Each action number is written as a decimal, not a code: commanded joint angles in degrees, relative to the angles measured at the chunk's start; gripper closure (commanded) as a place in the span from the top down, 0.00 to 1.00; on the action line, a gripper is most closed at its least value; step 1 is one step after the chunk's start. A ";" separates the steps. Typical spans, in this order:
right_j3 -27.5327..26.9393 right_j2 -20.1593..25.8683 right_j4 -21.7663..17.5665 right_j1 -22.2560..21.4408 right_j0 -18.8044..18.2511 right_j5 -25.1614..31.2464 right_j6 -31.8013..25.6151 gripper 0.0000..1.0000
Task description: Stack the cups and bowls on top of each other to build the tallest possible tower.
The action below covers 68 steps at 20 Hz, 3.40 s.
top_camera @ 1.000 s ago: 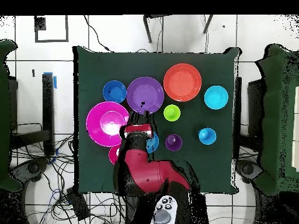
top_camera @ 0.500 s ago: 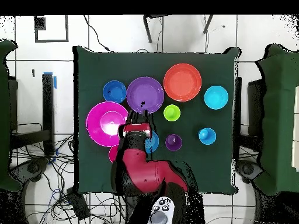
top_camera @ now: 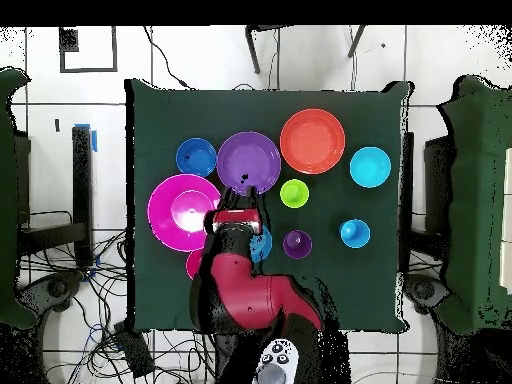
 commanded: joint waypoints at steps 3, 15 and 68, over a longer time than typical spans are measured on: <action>-2.50 3.15 1.59 5.08 0.28 6.57 5.25 1.00; -3.31 1.02 3.31 6.27 1.97 6.40 4.73 1.00; -13.94 -4.54 8.19 8.46 13.09 31.04 5.56 1.00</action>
